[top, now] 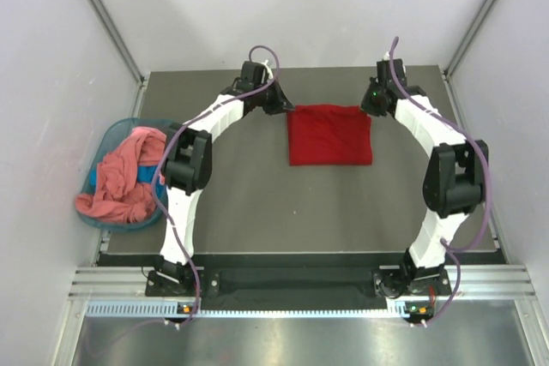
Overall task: Fold and stack the t-shirts
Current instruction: Fold the tshirt
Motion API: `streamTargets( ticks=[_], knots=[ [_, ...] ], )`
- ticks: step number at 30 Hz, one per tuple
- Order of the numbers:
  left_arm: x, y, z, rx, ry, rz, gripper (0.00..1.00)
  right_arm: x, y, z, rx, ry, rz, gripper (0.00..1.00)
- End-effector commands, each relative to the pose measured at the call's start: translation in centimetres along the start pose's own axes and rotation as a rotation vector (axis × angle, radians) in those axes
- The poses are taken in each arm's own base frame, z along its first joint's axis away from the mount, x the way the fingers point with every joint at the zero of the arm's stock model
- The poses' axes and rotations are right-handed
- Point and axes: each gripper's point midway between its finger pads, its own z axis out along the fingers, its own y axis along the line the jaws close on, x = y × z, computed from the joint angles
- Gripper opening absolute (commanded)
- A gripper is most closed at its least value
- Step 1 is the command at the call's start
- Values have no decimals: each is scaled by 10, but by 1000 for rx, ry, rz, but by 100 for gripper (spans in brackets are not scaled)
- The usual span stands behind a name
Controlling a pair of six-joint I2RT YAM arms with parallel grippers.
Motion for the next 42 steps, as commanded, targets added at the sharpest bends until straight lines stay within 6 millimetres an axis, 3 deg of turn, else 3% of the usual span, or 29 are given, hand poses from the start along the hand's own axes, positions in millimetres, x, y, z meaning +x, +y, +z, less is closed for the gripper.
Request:
streamTargets(
  ticks=[1,5,9,10,14,17,20,21,25,29,32,33,34,40,42],
  knots=[
    [-38,-15,6,105,-92,34,0,-42,11,11,-44,-104,5,1],
    [-50,0,17,115,-111,36,0,-48,10,30,-53,-108,2,3],
    [-56,1,25,149,-124,57,0,-48,8,51,-71,-99,-2,7],
    [-57,1,27,157,-128,69,12,-54,8,52,-75,-106,1,9],
    [-66,5,19,126,-141,71,28,-61,9,44,-85,-119,8,39],
    [-75,12,-1,59,-169,68,29,-57,2,31,-51,-102,0,48],
    [-62,11,-19,-1,-162,98,27,-51,2,4,-57,-85,-11,47],
    [-60,1,-28,11,-166,118,27,-38,-1,4,-64,-54,-22,46],
    [-15,-18,-24,96,-57,132,26,-3,3,-3,-147,58,-79,38],
    [4,-37,-11,160,-10,192,25,25,0,-7,-186,122,-110,27],
    [6,-42,5,217,0,179,25,42,-2,-5,-210,149,-105,24],
    [10,-33,17,214,15,159,24,49,-2,-4,-225,164,-98,24],
    [4,-37,20,227,4,146,24,48,-1,-2,-234,155,-99,24],
    [-10,-10,58,209,-23,32,23,54,4,22,-277,161,-91,23],
    [-21,4,69,195,-63,-1,23,62,-4,34,-248,170,-84,22]
  ],
)
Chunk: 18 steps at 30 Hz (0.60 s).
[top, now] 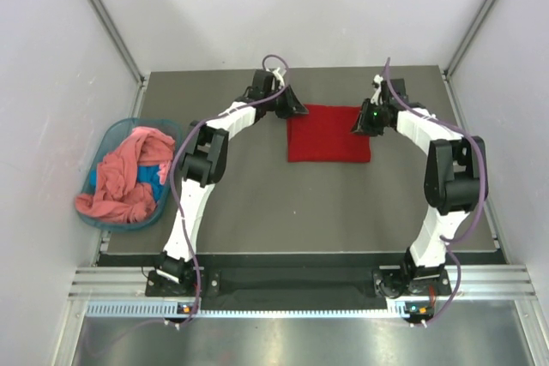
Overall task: Fold and stack the t-shirts
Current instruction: Fold the tshirt, then neatly place the folded tshirt to the corner
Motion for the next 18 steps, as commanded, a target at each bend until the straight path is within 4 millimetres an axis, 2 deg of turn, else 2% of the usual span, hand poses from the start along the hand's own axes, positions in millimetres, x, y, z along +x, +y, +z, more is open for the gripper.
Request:
streamTargets(
  ticks=[1,2,4,5,6,8,11,13,14,16,17,18],
  knots=[
    [-45,13,3,22,-126,-59,23,-14,-4,17,-17,-62,-19,22],
    [-48,18,5,18,-141,-65,23,-18,-10,21,5,-89,-19,20],
    [-54,36,8,-4,-163,-98,23,-7,-23,26,29,-86,0,19],
    [-56,40,9,-4,-165,-104,23,-12,-23,28,21,-118,-4,19],
    [-57,45,12,0,-164,-110,22,-3,-29,30,29,-111,12,19],
    [-61,46,11,21,-161,-129,22,-2,-30,29,21,-120,17,18],
    [-67,31,3,60,-149,-117,21,-12,-24,20,-7,-144,17,18],
    [-73,15,-13,60,-153,-78,21,-26,-13,11,-34,-169,9,19],
    [-79,0,-24,67,-167,-54,22,-38,-1,3,-77,-191,-3,20],
    [-77,-6,-37,37,-155,-41,22,-51,16,-2,-152,-207,-17,20],
    [-77,-14,-43,42,-151,-32,22,-51,26,0,-220,-185,-20,20],
    [-74,-25,-54,47,-143,-26,22,-60,31,-2,-247,-196,-9,20]
  ],
)
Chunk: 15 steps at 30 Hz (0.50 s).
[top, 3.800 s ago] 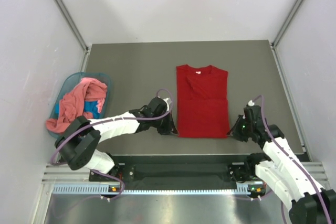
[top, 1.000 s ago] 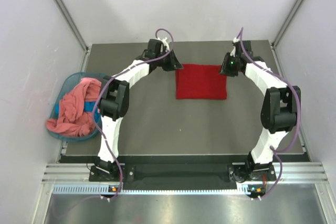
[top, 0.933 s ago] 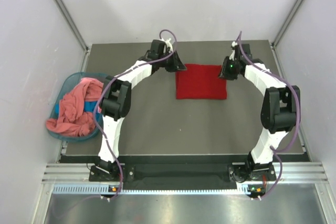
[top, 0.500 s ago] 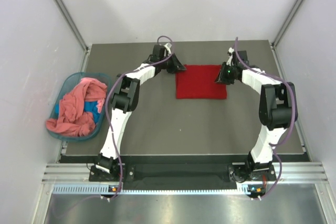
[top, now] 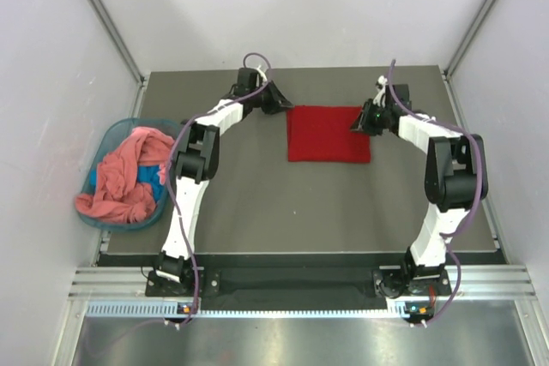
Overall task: Fold and stack the t-shirts
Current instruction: Neatly place the folded tshirt to the corner
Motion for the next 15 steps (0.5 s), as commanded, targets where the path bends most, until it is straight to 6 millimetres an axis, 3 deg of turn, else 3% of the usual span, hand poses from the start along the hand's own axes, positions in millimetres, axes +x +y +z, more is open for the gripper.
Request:
streamTargets(
  ticks=[1,4,5,10,11,12,13,14,15],
  knots=[
    [-20,-85,-54,87,-48,134,23,-68,52,-17,-213,-155,-60,20],
    [5,-91,-68,48,-16,168,23,-74,52,-2,-274,-142,-38,20],
    [19,-81,-72,-10,30,146,23,-68,47,11,-291,-106,-19,20],
    [69,-80,-81,-8,104,172,24,-89,33,34,-359,-159,34,21],
    [76,-80,-81,1,111,173,24,-95,16,42,-370,-170,78,21],
    [90,-72,-76,-3,125,163,24,-107,9,44,-383,-193,93,21],
    [96,-68,-73,-2,133,163,24,-101,-4,60,-384,-175,130,20],
    [110,-51,-67,-28,158,146,24,-114,-6,60,-417,-200,159,20],
    [119,-43,-63,-50,175,129,23,-113,-12,67,-417,-190,184,19]
  ],
)
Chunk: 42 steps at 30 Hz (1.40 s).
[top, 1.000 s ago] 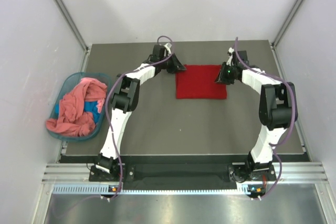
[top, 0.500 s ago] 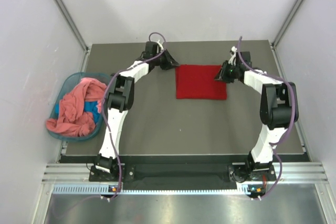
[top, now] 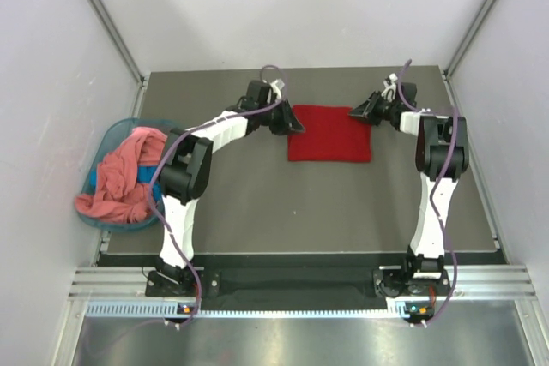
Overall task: Fold and stack the t-shirts
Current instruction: Neatly place the folded tshirt to the corner
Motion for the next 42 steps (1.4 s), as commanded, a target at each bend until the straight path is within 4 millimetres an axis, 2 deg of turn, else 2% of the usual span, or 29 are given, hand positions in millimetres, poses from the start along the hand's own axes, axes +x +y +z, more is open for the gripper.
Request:
streamTargets(
  ticks=[1,3,6,9,13,14,16,17,18,19,20,21,23,24,25,27,28,32,36,37,40,42],
  knots=[
    [34,33,19,-45,54,-28,23,-38,-9,9,-99,-81,41,18],
    [54,52,26,-88,87,-53,22,-45,-18,11,-91,-91,81,18],
    [71,76,26,-168,102,-70,22,-52,-25,8,-67,-114,85,17],
    [72,80,20,-200,95,-70,22,-52,-25,4,-33,-105,72,19],
    [57,56,6,-175,71,-44,23,-61,2,-8,-91,-100,45,24],
    [47,41,-3,-161,56,-29,23,-67,17,-19,-94,-105,31,26],
    [39,27,-14,-158,43,-5,23,-74,28,-32,-67,-123,12,29],
    [33,13,-27,-155,33,8,24,-81,41,-47,-39,-144,-11,32],
    [30,9,-35,-165,20,24,24,-82,45,-54,-18,-147,-14,35],
    [27,4,-43,-167,9,36,24,-89,60,-68,-9,-168,-38,41],
    [23,-7,-57,-162,-9,54,24,-88,59,-75,27,-168,-52,45],
    [25,-8,-65,-173,-3,62,25,-78,56,-81,60,-133,-31,48],
    [29,-17,-84,-162,-4,70,25,-70,62,-96,88,-116,-80,54],
    [32,-17,-92,-167,6,65,25,-57,57,-102,130,-76,-67,56],
    [35,-19,-97,-155,11,70,25,-55,58,-112,169,-78,-85,61],
    [47,-24,-111,-135,20,85,25,-35,46,-119,227,-20,-117,67],
    [52,-25,-115,-124,31,90,26,-32,44,-126,252,-18,-138,71],
    [76,-20,-136,-124,58,121,26,-10,26,-131,311,57,-202,75],
    [89,-20,-147,-100,78,158,27,-4,10,-123,327,107,-244,77],
    [91,-19,-148,-99,79,169,27,-3,-4,-118,359,121,-253,77],
    [98,-14,-154,-107,79,206,27,-5,-21,-108,387,135,-264,76],
    [98,-10,-155,-118,71,230,27,-10,-18,-99,351,116,-280,76]
  ],
)
